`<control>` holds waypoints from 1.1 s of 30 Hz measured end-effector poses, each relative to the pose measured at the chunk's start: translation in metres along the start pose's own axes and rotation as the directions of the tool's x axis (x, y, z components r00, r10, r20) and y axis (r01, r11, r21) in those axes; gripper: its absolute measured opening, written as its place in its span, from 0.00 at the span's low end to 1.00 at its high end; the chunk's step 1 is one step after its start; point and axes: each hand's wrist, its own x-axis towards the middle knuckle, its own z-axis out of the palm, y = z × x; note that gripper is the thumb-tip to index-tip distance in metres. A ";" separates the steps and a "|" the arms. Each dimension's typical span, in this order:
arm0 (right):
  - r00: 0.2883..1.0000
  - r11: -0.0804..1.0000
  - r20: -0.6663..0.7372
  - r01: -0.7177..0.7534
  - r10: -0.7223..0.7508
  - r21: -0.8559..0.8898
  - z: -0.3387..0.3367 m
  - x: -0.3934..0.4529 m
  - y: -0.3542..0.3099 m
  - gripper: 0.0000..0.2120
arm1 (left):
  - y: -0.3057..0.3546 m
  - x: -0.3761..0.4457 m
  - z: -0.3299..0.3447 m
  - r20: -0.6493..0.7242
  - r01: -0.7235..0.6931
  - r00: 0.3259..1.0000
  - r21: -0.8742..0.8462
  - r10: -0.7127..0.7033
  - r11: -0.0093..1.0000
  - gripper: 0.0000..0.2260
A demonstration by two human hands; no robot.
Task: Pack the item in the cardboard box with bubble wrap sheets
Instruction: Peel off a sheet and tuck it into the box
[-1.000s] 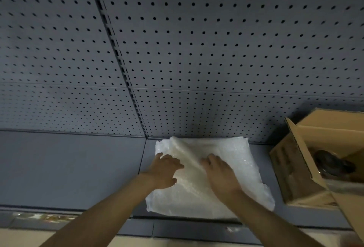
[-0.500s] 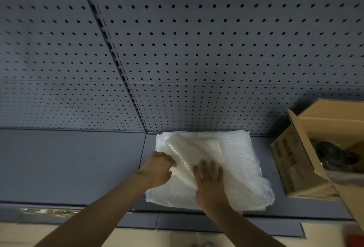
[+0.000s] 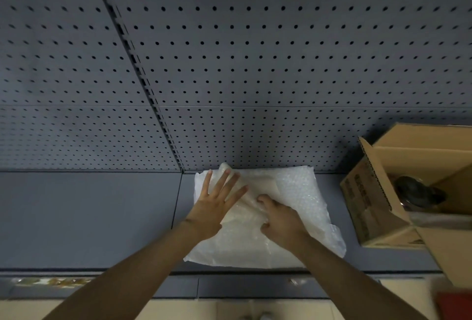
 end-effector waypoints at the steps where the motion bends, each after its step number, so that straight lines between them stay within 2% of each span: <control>1: 1.000 1.000 0.019 0.010 -0.010 0.018 -0.004 0.000 0.004 0.27 | 0.001 0.002 -0.003 -0.002 0.007 1.000 0.024 -0.007 1.000 0.53; 4: 0.997 0.999 0.076 0.031 -0.032 0.023 -0.013 -0.003 0.014 0.28 | -0.002 0.008 -0.012 0.000 0.005 1.000 0.044 -0.005 0.999 0.54; 10: 0.995 0.993 0.031 0.099 -0.098 -0.058 -0.022 -0.017 0.021 0.30 | -0.012 0.015 -0.029 -0.059 -0.152 0.986 0.066 0.156 0.986 0.40; 15: 0.990 0.980 -0.033 0.133 -0.139 -0.145 -0.026 -0.027 0.023 0.30 | -0.013 0.009 -0.045 -0.069 -0.149 0.988 -0.179 0.139 0.972 0.33; 19: 0.988 0.973 -0.032 0.143 -0.151 -0.181 -0.035 -0.041 0.019 0.32 | -0.022 0.006 -0.058 -0.051 -0.120 0.993 -0.237 0.111 0.964 0.27; 21: 0.970 0.963 -0.140 0.165 -0.198 -0.215 -0.041 -0.049 0.017 0.31 | -0.030 0.004 -0.065 -0.021 -0.102 0.995 -0.283 0.101 0.954 0.26; 22: 0.938 0.952 -0.246 0.184 -0.244 -0.243 -0.046 -0.054 0.015 0.28 | -0.035 0.002 -0.070 -0.009 -0.087 0.996 -0.335 0.089 0.938 0.27; 24: 0.800 0.923 -0.474 0.255 -0.369 -0.289 -0.053 -0.065 0.009 0.19 | -0.045 -0.003 -0.079 0.025 -0.025 0.999 -0.514 0.044 0.857 0.26; 26: 0.646 0.843 -0.545 0.365 -0.534 -0.395 -0.051 -0.076 0.003 0.13 | -0.056 -0.008 -0.086 0.071 0.039 0.997 -0.699 0.015 0.715 0.22; 27: 0.612 0.795 -0.513 0.404 -0.603 -0.452 -0.047 -0.081 0.001 0.13 | -0.061 -0.011 -0.089 0.094 0.060 0.995 -0.759 0.018 0.648 0.19; 28: 0.614 0.749 -0.448 0.419 -0.650 -0.512 -0.042 -0.083 0.001 0.14 | -0.065 -0.013 -0.091 0.111 0.074 0.994 -0.797 0.024 0.600 0.16; 29: 0.652 0.717 -0.370 0.404 -0.661 -0.569 -0.036 -0.084 0.001 0.17 | -0.068 -0.017 -0.093 0.127 0.085 0.991 -0.820 0.034 0.566 0.15; 31: 0.764 0.691 -0.259 0.314 -0.591 -0.652 -0.028 -0.082 0.002 0.25 | -0.072 -0.025 -0.097 0.159 0.107 0.986 -0.849 0.058 0.518 0.14; 33: 0.787 0.688 -0.298 0.210 -0.541 -0.694 -0.029 -0.077 0.001 0.24 | -0.073 -0.033 -0.100 0.199 0.141 0.978 -0.858 0.066 0.494 0.15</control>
